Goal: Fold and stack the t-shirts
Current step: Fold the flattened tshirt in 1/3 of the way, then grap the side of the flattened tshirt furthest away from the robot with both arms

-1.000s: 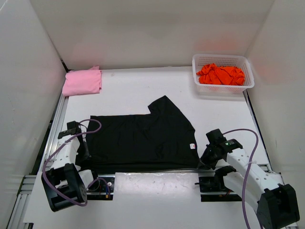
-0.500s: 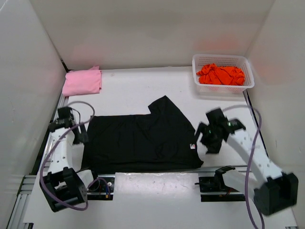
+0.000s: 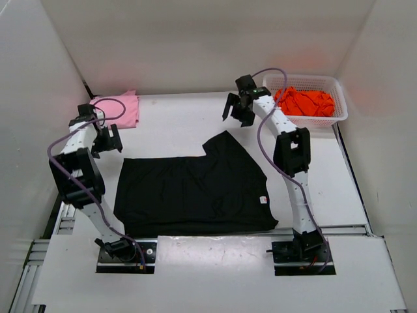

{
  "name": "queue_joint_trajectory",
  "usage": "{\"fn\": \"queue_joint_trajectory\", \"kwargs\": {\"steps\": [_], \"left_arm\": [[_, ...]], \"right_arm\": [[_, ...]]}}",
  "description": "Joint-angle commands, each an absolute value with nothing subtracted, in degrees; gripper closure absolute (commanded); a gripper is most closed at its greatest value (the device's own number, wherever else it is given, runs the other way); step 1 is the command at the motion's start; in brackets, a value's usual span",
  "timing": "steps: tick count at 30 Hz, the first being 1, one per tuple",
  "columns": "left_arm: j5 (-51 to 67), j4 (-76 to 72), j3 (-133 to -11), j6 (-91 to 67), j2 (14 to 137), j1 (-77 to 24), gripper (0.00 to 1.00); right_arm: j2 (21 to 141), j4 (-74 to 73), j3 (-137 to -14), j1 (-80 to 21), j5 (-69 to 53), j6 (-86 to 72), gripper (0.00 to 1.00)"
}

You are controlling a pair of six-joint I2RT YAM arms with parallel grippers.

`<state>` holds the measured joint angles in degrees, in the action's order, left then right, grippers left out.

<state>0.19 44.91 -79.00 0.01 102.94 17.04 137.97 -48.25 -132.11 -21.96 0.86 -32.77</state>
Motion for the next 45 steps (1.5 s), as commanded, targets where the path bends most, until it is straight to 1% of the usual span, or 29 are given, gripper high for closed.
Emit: {"fn": "queue_joint_trajectory", "kwargs": {"steps": [1,5,7,8,9,11,12,13,15,18,20,21,22,24,25,27,28,29,31,32,33,35,36,38,40,42,43,45], "left_arm": [[3.3,43.3,-84.0,0.0,105.7,16.0,0.0],[3.9,42.7,-88.4,0.0,112.7,13.7,0.0],[3.9,42.7,-88.9,0.0,114.4,12.9,0.0],[3.9,42.7,-89.6,0.0,116.2,12.3,0.0],[3.2,42.7,-89.6,0.0,117.0,12.3,0.0],[3.2,42.7,-89.6,0.0,118.2,11.7,0.0],[3.7,42.7,-88.9,0.0,118.2,11.7,0.0],[3.7,42.7,-87.9,0.0,117.5,11.1,0.0],[2.8,42.7,-84.4,0.0,115.1,10.5,0.0],[2.8,43.2,-80.4,0.0,112.9,9.9,0.0],[2.2,43.2,-79.0,0.0,112.1,9.9,0.0],[2.2,43.2,-78.5,0.0,112.1,9.9,0.02],[2.2,43.2,-78.5,0.0,112.1,9.9,0.02],[2.2,43.2,-77.9,0.0,112.1,9.9,0.06],[2.2,43.2,-77.9,0.0,112.1,9.9,0.09],[2.2,43.2,-77.3,0.0,111.4,9.9,0.13],[2.2,43.2,-76.7,0.0,110.8,9.9,0.16],[2.2,43.2,-76.7,0.0,110.8,9.9,0.22],[2.2,43.2,-77.3,0.0,110.8,9.9,0.29],[2.2,43.2,-77.3,0.0,111.4,9.4,0.34],[2.2,43.2,-78.0,0.0,111.4,9.4,0.42],[1.7,43.2,-78.6,0.0,112.0,8.8,0.57],[1.1,43.2,-78.6,0.0,112.0,8.2,0.71],[0.6,43.2,-78.0,0.0,110.7,7.6,0.81],[0.0,43.2,-77.3,0.0,108.7,6.2,0.82],[-1.4,43.2,-75.8,0.0,106.8,5.4,0.9],[-1.4,43.2,-75.2,0.0,104.6,4.6,0.9],[-2.7,43.2,-73.6,0.0,102.1,3.8,0.9]], "right_arm": [[140.2,-40.4,-130.5,-21.6,1.1,-38.6,0.11],[145.2,-39.9,-133.6,-21.6,0.4,-44.0,0.13],[145.2,-40.4,-133.6,-22.2,-0.4,-47.2,0.15],[145.2,-40.4,-131.4,-22.2,-1.0,-48.7,0.17],[145.8,-41.9,-130.5,-22.2,-1.7,-50.3,0.21],[146.9,-42.5,-130.0,-22.2,-3.2,-53.3,0.27],[146.9,-44.2,-130.0,-22.2,-5.0,-53.8,0.29],[147.6,-44.9,-130.7,-22.2,-5.0,-54.5,0.29],[147.7,-46.1,-130.7,-22.2,-5.0,-54.5,0.26],[146.9,-46.7,-129.3,-22.2,-2.9,-52.7,0.26],[146.3,-48.1,-129.3,-22.8,-2.1,-52.2,0.29],[146.3,-48.1,-128.8,-22.8,-2.1,-52.2,0.31],[145.7,-48.1,-128.1,-22.8,-2.8,-52.2,0.36],[145.7,-48.1,-127.5,-22.8,-3.9,-52.2,0.46],[145.7,-48.1,-126.9,-22.8,-4.6,-52.2,0.54],[145.2,-48.1,-126.2,-22.8,-5.7,-51.7,0.63],[145.2,-48.1,-125.7,-22.8,-5.7,-51.7,0.7],[145.2,-48.1,-125.7,-22.8,-5.7,-51.7,0.76],[144.7,-48.1,-125.7,-22.8,-5.7,-51.7,0.88],[144.7,-48.1,-125.2,-22.8,-5.7,-51.7,0.96],[144.1,-48.1,-125.2,-22.8,-5.7,-51.7,1.0],[143.2,-48.1,-123.9,-22.8,-5.7,-51.0,1.0],[142.0,-48.1,-123.4,-22.8,-6.2,-50.2,1.0],[140.2,-47.5,-121.2,-22.8,-6.9,-48.8,1.0],[136.2,-46.8,-117.4,-22.8,-7.6,-46.3,1.0],[129.9,-44.3,-113.2,-22.8,-7.6,-43.4,1.0],[127.6,-43.6,-108.2,-23.3,-7.6,-42.5,1.0],[120.1,-41.5,-102.8,-23.9,-7.0,-39.9,1.0]]}}
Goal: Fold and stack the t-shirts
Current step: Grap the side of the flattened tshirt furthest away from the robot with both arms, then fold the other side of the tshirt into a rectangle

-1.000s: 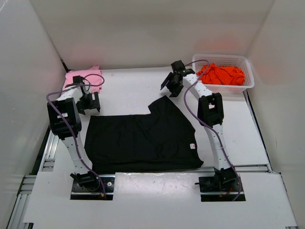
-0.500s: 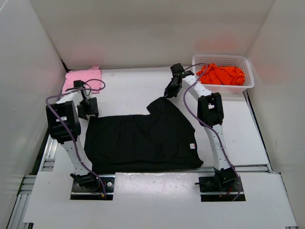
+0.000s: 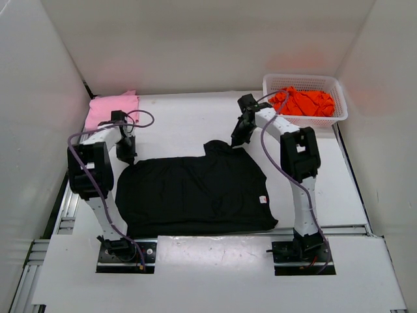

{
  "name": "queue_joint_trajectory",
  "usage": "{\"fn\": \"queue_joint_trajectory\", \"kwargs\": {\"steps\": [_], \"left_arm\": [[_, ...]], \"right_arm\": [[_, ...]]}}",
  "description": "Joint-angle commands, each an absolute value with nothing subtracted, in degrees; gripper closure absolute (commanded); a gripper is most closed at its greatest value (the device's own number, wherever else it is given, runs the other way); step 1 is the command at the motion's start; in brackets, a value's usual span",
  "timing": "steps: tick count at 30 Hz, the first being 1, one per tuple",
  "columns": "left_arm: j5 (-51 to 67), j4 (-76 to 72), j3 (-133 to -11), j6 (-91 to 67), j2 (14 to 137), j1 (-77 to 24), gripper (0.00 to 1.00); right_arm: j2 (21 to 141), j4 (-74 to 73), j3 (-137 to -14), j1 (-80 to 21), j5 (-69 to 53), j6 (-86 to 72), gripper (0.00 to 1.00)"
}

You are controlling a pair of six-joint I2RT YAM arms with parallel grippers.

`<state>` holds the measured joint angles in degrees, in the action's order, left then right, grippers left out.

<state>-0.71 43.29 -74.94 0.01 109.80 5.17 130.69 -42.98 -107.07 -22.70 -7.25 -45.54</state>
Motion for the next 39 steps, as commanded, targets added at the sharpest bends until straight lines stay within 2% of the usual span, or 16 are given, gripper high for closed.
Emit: {"fn": "queue_joint_trajectory", "kwargs": {"steps": [1,8,15,22,35,39], "left_arm": [[-4.1,43.2,-72.9,0.0,100.9,3.8,0.9],[-11.1,42.7,-64.8,0.0,87.2,1.4,0.9],[-17.0,42.7,-53.0,0.0,77.7,-0.3,0.9],[-19.9,42.7,-47.5,0.0,73.3,-1.4,0.9],[-22.1,43.2,-42.3,0.0,72.5,-4.5,0.9],[-22.1,43.2,-42.3,0.0,73.7,-4.5,0.81]], "right_arm": [[117.6,-41.5,-100.0,-23.9,-7.0,-39.4,1.0],[93.3,-37.7,-70.2,-28.1,-3.0,-38.6,1.0],[78.6,-36.5,-52.9,-29.9,1.0,-41.9,1.0],[69.6,-36.5,-47.2,-29.9,2.0,-43.7,1.0],[69.4,-36.5,-42.0,-35.1,0.7,-46.6,1.0],[70.7,-36.0,-42.0,-35.1,-0.4,-45.9,1.0]]}}
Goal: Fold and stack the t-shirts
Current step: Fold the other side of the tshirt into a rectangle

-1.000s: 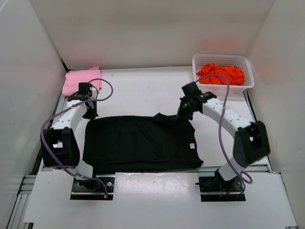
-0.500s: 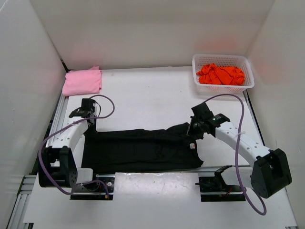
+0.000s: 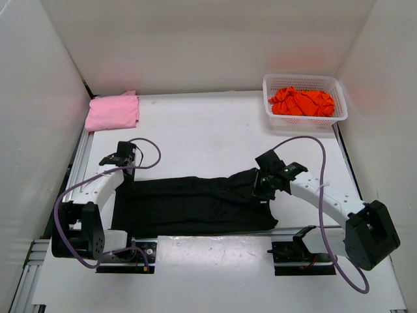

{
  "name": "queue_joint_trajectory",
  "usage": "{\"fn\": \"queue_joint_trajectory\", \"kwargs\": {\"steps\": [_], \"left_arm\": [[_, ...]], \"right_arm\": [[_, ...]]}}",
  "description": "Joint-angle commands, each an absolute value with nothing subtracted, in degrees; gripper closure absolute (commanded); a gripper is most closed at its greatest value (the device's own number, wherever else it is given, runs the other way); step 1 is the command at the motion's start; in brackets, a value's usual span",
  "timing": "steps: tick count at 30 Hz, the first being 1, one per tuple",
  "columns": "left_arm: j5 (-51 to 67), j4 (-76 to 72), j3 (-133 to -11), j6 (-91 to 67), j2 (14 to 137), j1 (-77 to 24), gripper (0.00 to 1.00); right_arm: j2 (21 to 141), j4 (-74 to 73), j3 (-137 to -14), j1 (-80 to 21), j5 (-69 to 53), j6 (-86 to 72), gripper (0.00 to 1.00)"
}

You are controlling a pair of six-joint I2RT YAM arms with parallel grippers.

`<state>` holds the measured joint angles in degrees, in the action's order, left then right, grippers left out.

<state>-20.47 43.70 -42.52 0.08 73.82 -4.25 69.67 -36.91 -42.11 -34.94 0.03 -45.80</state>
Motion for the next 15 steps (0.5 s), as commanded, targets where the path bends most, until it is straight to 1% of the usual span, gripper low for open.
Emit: {"fn": "queue_joint_trajectory", "kwargs": {"steps": [1,2,3,5,7,10,12,14,15], "left_arm": [[-22.1,43.2,-42.3,0.0,73.7,-4.5,0.78],[-22.1,43.2,-42.3,0.0,74.3,-4.5,0.65],[-22.1,43.2,-42.3,0.0,74.3,-4.5,0.58],[-22.6,43.9,-42.8,0.0,73.1,-4.5,0.36],[-22.6,45.2,-44.1,0.0,71.6,-4.5,0.17],[-21.9,47.0,-48.3,0.0,67.9,-4.5,0.12],[-20.8,48.8,-53.8,0.0,66.5,-5.1,0.12],[-16.3,51.1,-58.9,0.0,66.5,-6.8,0.13],[-14.0,53.7,-64.3,0.0,67.9,-10.4,0.15]], "right_arm": [[71.3,-35.9,-42.0,-35.1,-0.4,-45.1,1.0],[72.4,-35.9,-42.0,-35.7,-0.4,-44.6,1.0],[73.0,-35.9,-42.0,-35.7,-0.4,-44.6,1.0],[74.9,-35.9,-42.0,-35.7,-1.0,-44.0,1.0],[76.5,-35.4,-42.0,-35.7,-1.0,-43.4,1.0],[77.9,-34.4,-42.0,-35.7,-1.6,-43.4,1.0],[78.6,-33.1,-42.0,-35.7,-2.4,-42.9,1.0],[79.4,-33.1,-42.0,-35.7,-3.3,-42.9,1.0],[80.1,-32.4,-42.0,-35.7,-3.9,-42.9,1.0]]}}
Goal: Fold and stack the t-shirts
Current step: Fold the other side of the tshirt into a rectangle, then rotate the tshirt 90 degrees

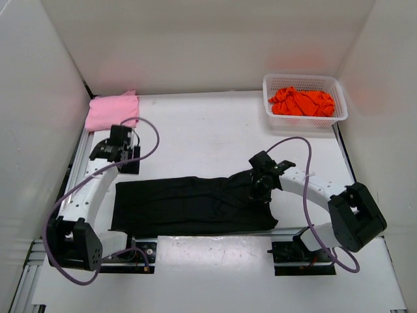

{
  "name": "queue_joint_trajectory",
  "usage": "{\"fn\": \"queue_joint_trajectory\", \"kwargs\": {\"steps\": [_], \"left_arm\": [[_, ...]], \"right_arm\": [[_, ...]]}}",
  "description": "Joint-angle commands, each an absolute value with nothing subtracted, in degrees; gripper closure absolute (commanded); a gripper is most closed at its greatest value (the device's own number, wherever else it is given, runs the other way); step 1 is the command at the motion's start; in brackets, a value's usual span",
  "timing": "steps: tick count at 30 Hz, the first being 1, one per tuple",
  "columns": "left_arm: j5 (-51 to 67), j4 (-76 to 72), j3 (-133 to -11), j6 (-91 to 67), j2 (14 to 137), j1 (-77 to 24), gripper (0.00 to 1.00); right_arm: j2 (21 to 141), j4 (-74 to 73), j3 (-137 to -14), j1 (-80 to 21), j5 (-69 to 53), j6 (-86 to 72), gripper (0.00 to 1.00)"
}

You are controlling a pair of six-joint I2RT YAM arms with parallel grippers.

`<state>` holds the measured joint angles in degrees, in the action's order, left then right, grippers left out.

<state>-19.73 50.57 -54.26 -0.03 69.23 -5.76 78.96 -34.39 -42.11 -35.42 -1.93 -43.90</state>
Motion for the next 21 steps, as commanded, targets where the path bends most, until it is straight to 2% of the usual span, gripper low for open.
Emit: {"fn": "queue_joint_trajectory", "kwargs": {"steps": [1,6,9,12,15,21], "left_arm": [[-11.9,54.9,-66.8,0.0,69.1,-13.2,0.17],[-0.4,58.4,-77.4,0.0,82.0,-38.3,0.18],[7.1,56.0,-79.6,0.0,90.7,-46.6,0.19],[15.9,52.9,-83.5,0.0,97.8,-47.9,0.26],[19.1,49.1,-84.6,0.0,103.7,-47.9,0.29],[17.5,45.0,-86.2,0.0,110.1,-50.0,0.33]], "right_arm": [[80.9,-31.9,-42.0,-35.7,-3.9,-42.9,1.0],[83.4,-29.5,-41.4,-34.2,-7.1,-41.7,1.0],[84.0,-27.1,-39.2,-31.7,-9.3,-41.7,1.0],[84.0,-25.3,-38.3,-30.3,-11.2,-42.9,1.0],[84.0,-24.8,-37.7,-29.8,-11.8,-42.9,1.0],[83.5,-24.8,-37.7,-29.8,-12.4,-42.9,1.0]]}}
